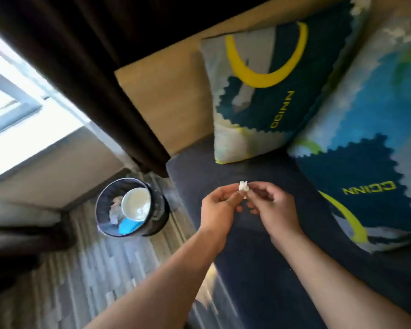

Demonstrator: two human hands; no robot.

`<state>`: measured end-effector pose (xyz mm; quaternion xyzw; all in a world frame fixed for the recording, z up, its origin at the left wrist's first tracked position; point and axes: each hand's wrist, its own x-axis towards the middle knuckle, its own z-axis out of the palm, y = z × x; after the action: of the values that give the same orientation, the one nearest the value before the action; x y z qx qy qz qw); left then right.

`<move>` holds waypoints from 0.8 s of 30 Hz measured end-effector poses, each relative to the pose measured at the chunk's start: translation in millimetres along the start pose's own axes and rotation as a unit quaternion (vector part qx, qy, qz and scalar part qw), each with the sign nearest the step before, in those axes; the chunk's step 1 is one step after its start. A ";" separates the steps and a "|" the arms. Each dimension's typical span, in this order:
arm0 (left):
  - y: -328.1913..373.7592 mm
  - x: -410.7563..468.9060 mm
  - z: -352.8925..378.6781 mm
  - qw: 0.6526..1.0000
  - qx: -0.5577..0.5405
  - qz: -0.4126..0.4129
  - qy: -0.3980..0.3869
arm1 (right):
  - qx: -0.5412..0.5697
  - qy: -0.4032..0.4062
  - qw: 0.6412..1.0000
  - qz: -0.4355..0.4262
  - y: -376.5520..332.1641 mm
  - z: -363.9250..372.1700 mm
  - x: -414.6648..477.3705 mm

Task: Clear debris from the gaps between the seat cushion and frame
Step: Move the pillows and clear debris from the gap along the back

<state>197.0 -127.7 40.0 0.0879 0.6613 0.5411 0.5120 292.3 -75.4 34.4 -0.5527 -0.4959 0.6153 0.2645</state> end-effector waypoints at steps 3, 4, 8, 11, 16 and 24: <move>19.5 21.5 -88.4 0.999 -0.032 0.000 0.042 | -0.018 -0.042 0.999 0.014 -2.0 96.9 5.0; 22.9 27.3 -114.5 0.997 -0.042 -0.004 0.060 | -0.026 -0.056 0.998 0.014 -2.0 125.5 5.6; 27.8 47.2 -206.2 0.988 -0.088 -0.030 0.126 | -0.055 -0.087 0.994 0.024 3.3 230.4 5.6; 26.6 61.2 -255.4 0.977 -0.114 -0.052 0.170 | -0.067 -0.105 0.991 0.053 14.3 289.7 6.3; 21.0 80.6 -302.8 0.967 -0.131 -0.073 0.208 | -0.091 -0.101 0.987 0.084 36.5 345.0 14.3; 13.9 107.4 -341.4 0.960 -0.124 -0.100 0.231 | -0.120 -0.104 0.983 0.092 54.0 389.1 26.0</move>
<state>-122.2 -263.8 -48.8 -0.1706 0.6944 0.5705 0.4040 -68.9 -196.2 -65.3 -0.5567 -0.5381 0.6271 0.0852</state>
